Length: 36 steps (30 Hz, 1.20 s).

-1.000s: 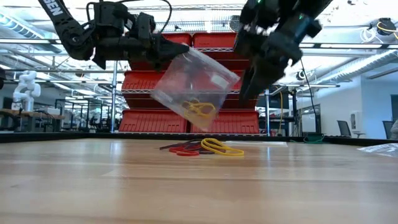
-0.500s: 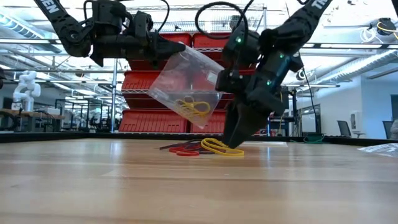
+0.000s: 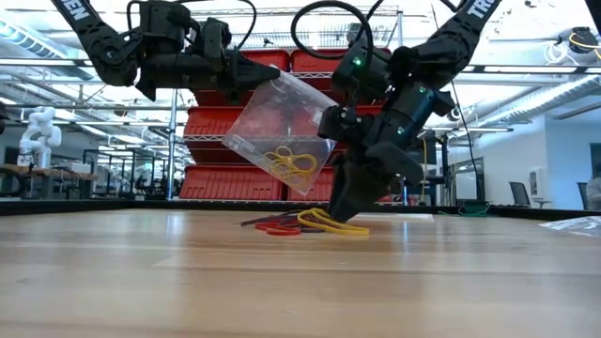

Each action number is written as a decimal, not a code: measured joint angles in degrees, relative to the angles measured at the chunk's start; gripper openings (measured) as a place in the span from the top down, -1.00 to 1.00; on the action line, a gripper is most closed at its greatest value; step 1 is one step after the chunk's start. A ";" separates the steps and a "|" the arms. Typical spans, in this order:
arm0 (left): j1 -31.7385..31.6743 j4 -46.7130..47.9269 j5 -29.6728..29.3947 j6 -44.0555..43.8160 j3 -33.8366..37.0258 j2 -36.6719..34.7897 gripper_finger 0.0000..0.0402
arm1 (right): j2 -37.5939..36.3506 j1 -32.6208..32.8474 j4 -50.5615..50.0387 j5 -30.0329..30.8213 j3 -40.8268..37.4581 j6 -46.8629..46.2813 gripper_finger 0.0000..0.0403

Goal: Sort rubber bands
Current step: Put the yellow rubber band into the top left transparent zip bag

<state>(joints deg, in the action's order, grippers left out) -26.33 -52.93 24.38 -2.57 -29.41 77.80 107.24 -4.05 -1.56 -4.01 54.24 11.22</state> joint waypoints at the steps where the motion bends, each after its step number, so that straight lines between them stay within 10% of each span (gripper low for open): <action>1: -0.02 0.00 -0.02 0.00 0.00 0.00 1.00 | -0.04 0.26 -0.49 0.89 0.05 0.24 0.93; 17: -0.22 0.45 0.20 -0.04 0.04 0.00 1.00 | -18.89 1.99 -13.40 6.12 0.68 -3.33 1.00; 36: 1.49 3.02 0.55 -0.13 0.04 0.00 1.00 | -23.50 2.27 -30.39 24.91 26.71 7.67 1.00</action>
<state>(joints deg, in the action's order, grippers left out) -24.84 -49.91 24.93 -2.70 -29.36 77.80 83.74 -1.78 -31.95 20.90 80.95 18.89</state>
